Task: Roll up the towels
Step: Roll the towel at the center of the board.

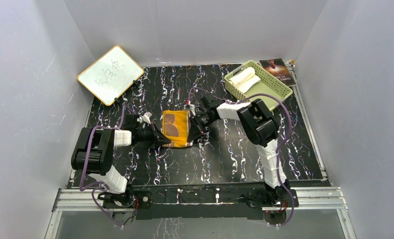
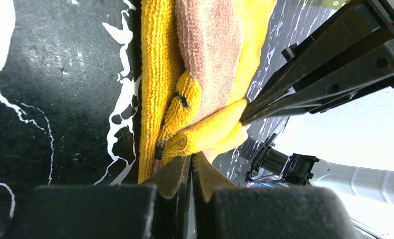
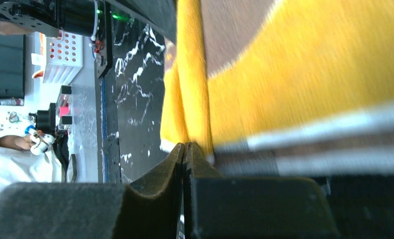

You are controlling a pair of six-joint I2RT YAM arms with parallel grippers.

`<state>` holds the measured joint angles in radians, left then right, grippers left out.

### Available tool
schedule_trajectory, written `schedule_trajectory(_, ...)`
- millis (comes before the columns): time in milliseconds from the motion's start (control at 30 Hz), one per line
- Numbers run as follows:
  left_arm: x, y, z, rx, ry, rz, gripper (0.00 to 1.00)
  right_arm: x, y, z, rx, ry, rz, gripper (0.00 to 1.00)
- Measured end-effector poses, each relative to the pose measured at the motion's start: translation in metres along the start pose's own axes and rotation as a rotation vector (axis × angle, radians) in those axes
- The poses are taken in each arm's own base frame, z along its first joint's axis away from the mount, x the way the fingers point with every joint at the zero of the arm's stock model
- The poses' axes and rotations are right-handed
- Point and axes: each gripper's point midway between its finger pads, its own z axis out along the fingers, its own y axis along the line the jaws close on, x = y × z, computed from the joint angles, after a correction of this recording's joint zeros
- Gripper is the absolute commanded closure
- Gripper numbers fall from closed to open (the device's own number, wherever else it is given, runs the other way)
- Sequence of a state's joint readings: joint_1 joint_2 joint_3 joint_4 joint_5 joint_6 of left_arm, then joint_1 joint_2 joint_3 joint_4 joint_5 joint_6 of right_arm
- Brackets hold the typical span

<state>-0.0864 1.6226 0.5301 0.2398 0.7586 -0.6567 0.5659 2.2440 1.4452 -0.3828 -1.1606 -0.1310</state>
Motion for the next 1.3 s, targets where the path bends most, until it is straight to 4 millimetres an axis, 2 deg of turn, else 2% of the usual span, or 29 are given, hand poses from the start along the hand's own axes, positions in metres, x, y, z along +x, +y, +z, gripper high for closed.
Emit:
schedule_trajectory(133,0.0,0.0,0.0,0.002,0.003,-0.002,1.0,0.009,-0.016,-0.026,0.125,-0.033,0.073,1.0)
schedule_trajectory(200,0.001,0.0,0.001,0.006,0.006,-0.003,1.0,0.006,-0.024,-0.037,0.209,-0.049,0.093,1.0)
schedule_trajectory(333,0.001,-0.001,0.001,0.014,0.014,-0.007,1.0,-0.024,-0.041,-0.069,0.502,-0.127,-0.005,1.0)
schedule_trajectory(367,0.001,-0.001,0.001,0.015,0.015,-0.007,1.0,-0.034,-0.039,-0.076,0.578,-0.154,-0.058,0.95)
schedule_trajectory(400,0.001,-0.001,0.001,0.016,0.015,-0.007,1.0,-0.043,-0.032,-0.083,0.653,-0.18,-0.127,0.86)
schedule_trajectory(467,0.001,-0.001,0.001,0.016,0.015,-0.006,1.0,-0.056,-0.002,-0.085,0.763,-0.219,-0.3,0.45)
schedule_trajectory(500,0.001,-0.001,0.001,0.015,0.016,-0.007,1.0,-0.061,0.021,-0.079,0.785,-0.235,-0.4,0.41)
schedule_trajectory(567,0.001,-0.001,0.001,0.014,0.017,-0.007,1.0,-0.069,0.069,-0.058,0.781,-0.253,-0.604,0.41)
schedule_trajectory(600,0.001,-0.001,0.001,0.014,0.018,-0.006,1.0,-0.071,0.097,-0.041,0.764,-0.257,-0.721,0.41)
schedule_trajectory(667,0.001,-0.002,0.001,0.013,0.019,-0.007,1.0,-0.07,0.122,-0.019,0.752,-0.249,-0.856,0.41)
schedule_trajectory(700,0.001,-0.002,0.001,0.013,0.019,-0.007,1.0,-0.065,0.126,-0.01,0.765,-0.231,-0.916,0.41)
schedule_trajectory(800,0.001,-0.002,0.001,0.013,0.019,-0.008,1.0,-0.039,0.111,0.006,0.849,-0.139,-1.049,0.41)
schedule_trajectory(900,0.001,-0.002,0.001,0.014,0.018,-0.01,1.0,0.004,0.075,0.013,0.935,0.023,-1.15,0.42)
schedule_trajectory(1000,0.001,-0.002,0.001,0.014,0.018,-0.011,1.0,0.027,0.045,0.011,0.995,0.151,-1.199,0.42)
schedule_trajectory(1167,0.001,-0.003,0.001,0.018,0.016,-0.016,1.0,0.012,0.034,0.009,1.074,0.15,-1.277,0.43)
schedule_trajectory(1300,0.0,-0.003,0.001,0.022,0.013,-0.017,1.0,0.001,0.027,0.016,1.104,0.137,-1.313,0.44)
